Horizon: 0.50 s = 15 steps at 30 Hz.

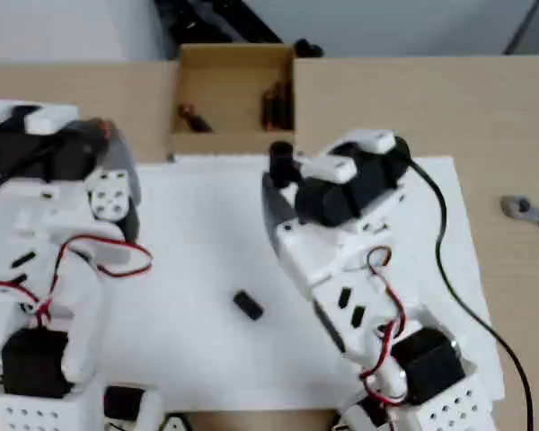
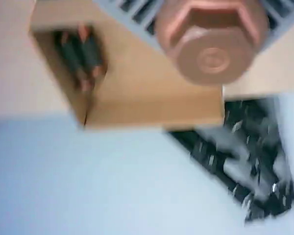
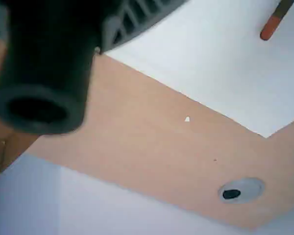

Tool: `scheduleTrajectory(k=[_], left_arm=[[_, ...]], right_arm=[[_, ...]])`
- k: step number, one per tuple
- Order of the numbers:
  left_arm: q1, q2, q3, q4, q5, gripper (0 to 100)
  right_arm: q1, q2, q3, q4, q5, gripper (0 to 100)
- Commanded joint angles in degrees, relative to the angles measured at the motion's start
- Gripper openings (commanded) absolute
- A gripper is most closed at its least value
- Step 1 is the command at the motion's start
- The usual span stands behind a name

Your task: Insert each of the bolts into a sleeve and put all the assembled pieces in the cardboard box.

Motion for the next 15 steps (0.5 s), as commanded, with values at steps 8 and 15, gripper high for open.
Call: scheduleTrajectory(k=[8, 15], left_arm=[[8.35, -0.26, -6.55, -0.53, 1.93, 1], [15.38, 6.24, -10.42, -0.44, 2.2, 1]], right_arm=[[-0.04, -15.78, 16.09, -8.31, -0.88, 0.5], [-0.48, -20.97, 25.85, -8.57, 0.26, 0.5]])
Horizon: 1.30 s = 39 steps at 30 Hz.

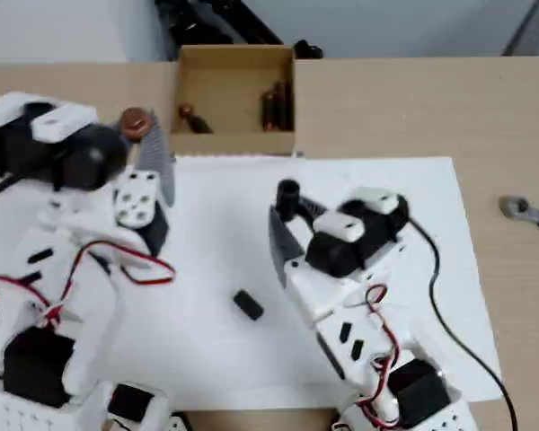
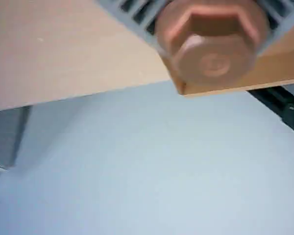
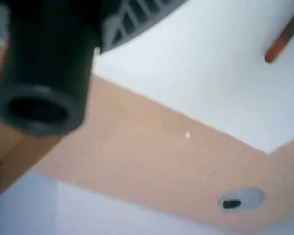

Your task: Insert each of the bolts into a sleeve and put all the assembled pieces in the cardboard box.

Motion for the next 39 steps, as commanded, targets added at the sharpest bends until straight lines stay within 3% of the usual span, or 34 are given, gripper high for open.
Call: scheduleTrajectory(k=[1, 10, 24, 31, 39], left_arm=[[4.66, 3.25, -4.97, -0.35, 0.35, 1], [15.65, 8.62, -8.66, 4.04, 0.44, 1], [15.91, 25.14, -33.1, 19.34, 3.6, 1], [16.09, 28.22, -37.85, 19.78, 8.79, 1], [20.31, 28.48, -37.93, 19.43, 9.23, 1]], right_arm=[[-0.4, -1.45, 0.44, -1.45, 0.88, 0.5], [-0.4, -1.36, 0.62, -4.35, 1.23, 0.5], [-2.51, -1.36, 1.14, -4.44, 4.04, 0.4], [-2.51, -1.89, 3.08, -4.7, 3.78, 0.4], [-2.51, -1.89, 3.25, -8.57, 3.78, 0.4]])
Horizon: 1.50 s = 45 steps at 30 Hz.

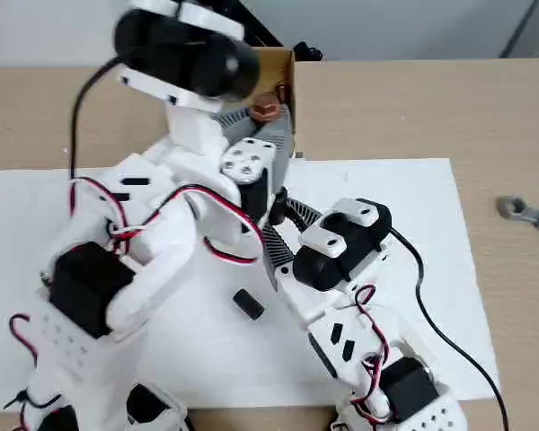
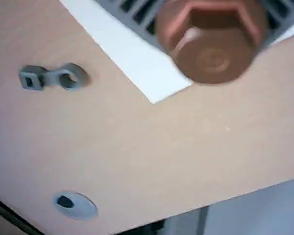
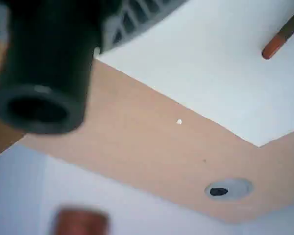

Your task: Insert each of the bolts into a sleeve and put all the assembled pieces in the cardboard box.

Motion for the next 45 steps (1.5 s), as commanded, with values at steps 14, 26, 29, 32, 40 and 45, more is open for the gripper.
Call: scheduleTrajectory(k=[14, 26, 29, 32, 40, 45], left_arm=[[0.53, -0.26, 0.22, -2.73, 0.26, 1], [0.53, -0.26, 4.7, -3.34, 1.93, 1], [-0.26, -0.62, 6.81, -5.8, 3.25, 1], [-0.88, -0.7, 7.87, -7.47, 3.25, 1], [-0.88, -0.7, 7.78, -7.65, 0.88, 1], [-0.88, -0.53, 7.78, -7.65, 0.62, 1]], right_arm=[[-0.22, -0.84, -0.35, -1.63, 0.53, 0.4], [-0.22, -0.84, -0.35, -1.71, 0.53, 0.4], [-0.22, -0.84, -0.35, -1.71, 0.53, 0.4], [-0.22, -0.92, -0.44, -1.71, 0.53, 0.4], [-0.22, -0.92, -0.44, -1.71, 0.53, 0.4], [-0.22, -0.92, -0.44, -1.71, 0.44, 0.4]])
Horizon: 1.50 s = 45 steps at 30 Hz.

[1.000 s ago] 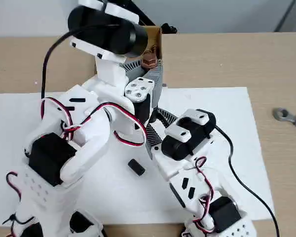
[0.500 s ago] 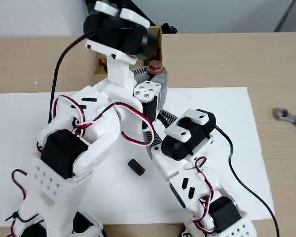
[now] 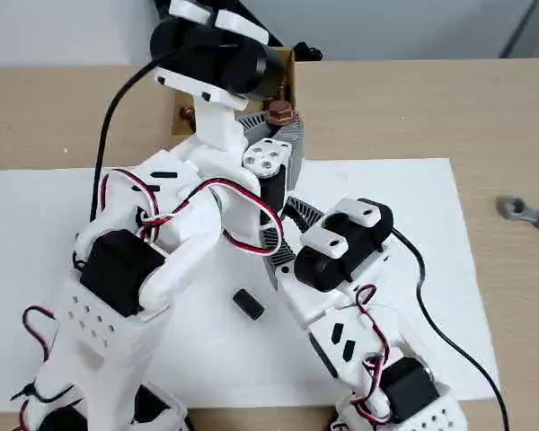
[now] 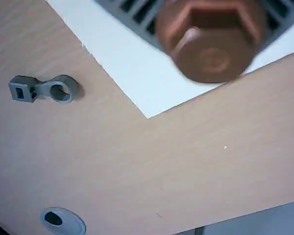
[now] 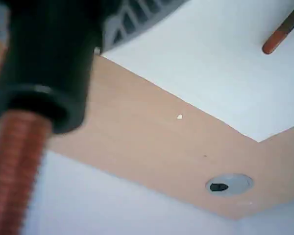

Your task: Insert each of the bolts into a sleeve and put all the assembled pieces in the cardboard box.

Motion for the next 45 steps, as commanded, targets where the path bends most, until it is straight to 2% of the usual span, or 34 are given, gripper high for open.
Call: scheduleTrajectory(k=[1, 13, 19, 45], left_arm=[[-0.09, -0.62, -0.4, -1.67, -0.53, 1], [-0.18, -0.62, -0.13, -1.32, -0.53, 1], [-3.25, -0.62, -0.04, -0.97, -0.26, 1], [-0.97, -0.44, -0.04, -0.26, 1.14, 1]], right_arm=[[-0.31, -0.92, -0.44, -1.54, 0.44, 0.4], [-0.31, -0.92, -0.44, -1.63, 0.44, 0.4], [-0.31, -0.92, -0.44, -1.63, 0.44, 0.4], [-0.31, -0.92, -0.44, -1.63, 0.35, 0.4]])
